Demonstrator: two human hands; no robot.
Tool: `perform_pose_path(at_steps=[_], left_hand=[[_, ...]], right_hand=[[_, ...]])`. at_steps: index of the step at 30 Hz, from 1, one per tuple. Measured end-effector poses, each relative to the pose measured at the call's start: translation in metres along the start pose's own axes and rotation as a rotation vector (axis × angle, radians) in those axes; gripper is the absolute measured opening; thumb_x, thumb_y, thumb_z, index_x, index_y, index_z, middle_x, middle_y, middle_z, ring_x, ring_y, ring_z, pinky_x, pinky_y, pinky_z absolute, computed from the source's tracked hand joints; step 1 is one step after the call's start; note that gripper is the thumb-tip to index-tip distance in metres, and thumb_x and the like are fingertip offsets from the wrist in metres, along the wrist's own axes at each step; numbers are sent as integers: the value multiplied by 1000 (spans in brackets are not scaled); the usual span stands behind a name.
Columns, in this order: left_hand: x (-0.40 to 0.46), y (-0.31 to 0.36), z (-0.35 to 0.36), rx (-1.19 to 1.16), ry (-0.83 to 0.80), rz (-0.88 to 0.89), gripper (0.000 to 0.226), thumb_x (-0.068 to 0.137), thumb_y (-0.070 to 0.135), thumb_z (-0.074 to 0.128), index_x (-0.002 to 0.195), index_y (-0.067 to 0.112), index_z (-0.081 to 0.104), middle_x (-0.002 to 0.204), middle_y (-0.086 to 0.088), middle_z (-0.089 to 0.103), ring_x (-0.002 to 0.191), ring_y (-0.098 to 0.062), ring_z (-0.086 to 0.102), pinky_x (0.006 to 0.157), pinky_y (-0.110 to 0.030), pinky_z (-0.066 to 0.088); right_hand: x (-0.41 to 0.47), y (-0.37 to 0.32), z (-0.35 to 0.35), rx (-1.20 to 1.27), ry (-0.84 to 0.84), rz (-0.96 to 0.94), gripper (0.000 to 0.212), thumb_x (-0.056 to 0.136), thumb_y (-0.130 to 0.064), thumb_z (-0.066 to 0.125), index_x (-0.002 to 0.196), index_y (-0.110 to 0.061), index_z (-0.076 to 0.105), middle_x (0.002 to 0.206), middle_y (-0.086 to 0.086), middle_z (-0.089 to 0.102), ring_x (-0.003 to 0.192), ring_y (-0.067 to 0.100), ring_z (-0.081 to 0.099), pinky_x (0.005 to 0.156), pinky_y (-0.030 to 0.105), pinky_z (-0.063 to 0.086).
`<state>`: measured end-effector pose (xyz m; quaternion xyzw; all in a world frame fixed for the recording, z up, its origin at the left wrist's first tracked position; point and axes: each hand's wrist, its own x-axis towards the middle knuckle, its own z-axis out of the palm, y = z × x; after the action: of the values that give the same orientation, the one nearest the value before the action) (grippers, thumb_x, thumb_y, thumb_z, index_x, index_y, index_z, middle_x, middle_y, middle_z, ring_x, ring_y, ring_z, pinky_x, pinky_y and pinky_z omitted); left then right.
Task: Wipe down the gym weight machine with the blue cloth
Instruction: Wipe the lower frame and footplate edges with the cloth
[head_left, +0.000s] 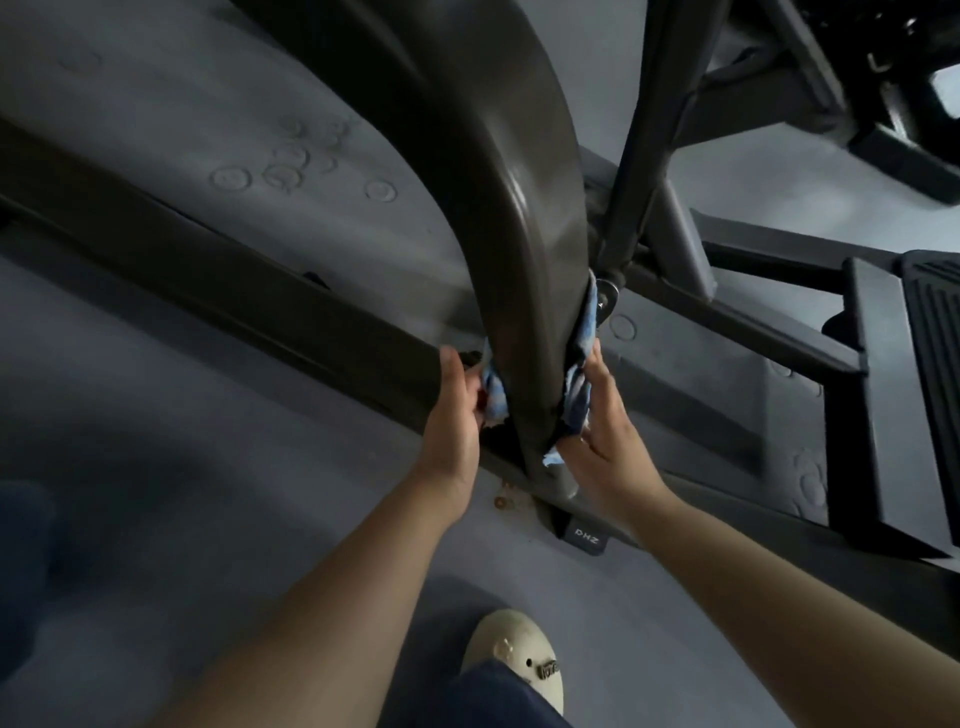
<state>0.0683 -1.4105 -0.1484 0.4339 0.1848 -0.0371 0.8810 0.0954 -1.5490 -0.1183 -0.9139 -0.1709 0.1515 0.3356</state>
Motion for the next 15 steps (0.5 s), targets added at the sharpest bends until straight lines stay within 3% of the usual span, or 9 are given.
perform_pose_path(at_steps=[4, 8, 11, 15], left_hand=[[2, -19, 0, 47, 24, -57, 61, 92, 58, 1, 107, 37, 56, 111, 10, 63, 119, -7, 51, 109, -28, 29], [3, -40, -3, 86, 28, -110, 69, 89, 61, 0, 129, 31, 48, 132, 2, 55, 128, -13, 44, 114, -33, 25], [4, -53, -2, 70, 50, -141, 75, 90, 61, 2, 138, 20, 44, 138, -16, 48, 132, -25, 41, 111, -34, 28], [7, -62, 2, 56, 86, -207, 70, 96, 52, 1, 139, 14, 42, 141, -18, 44, 133, -26, 38, 101, -25, 32]], right_hand=[[-4, 19, 6, -33, -61, 98, 86, 82, 0, 52, 147, -31, 4, 157, -5, 15, 122, 22, 47, 83, 30, 43], [-4, 38, 19, -18, -73, 171, 95, 83, -12, 61, 147, -32, -7, 158, -6, 11, 127, 25, 46, 95, 38, 45], [-2, 51, 25, -21, -89, 270, 99, 84, -21, 63, 148, -27, -11, 156, -2, 19, 124, 26, 48, 86, 28, 40], [-2, 66, 28, -76, -116, 325, 103, 83, -23, 65, 149, -24, -13, 152, -2, 26, 113, 29, 55, 78, 27, 41]])
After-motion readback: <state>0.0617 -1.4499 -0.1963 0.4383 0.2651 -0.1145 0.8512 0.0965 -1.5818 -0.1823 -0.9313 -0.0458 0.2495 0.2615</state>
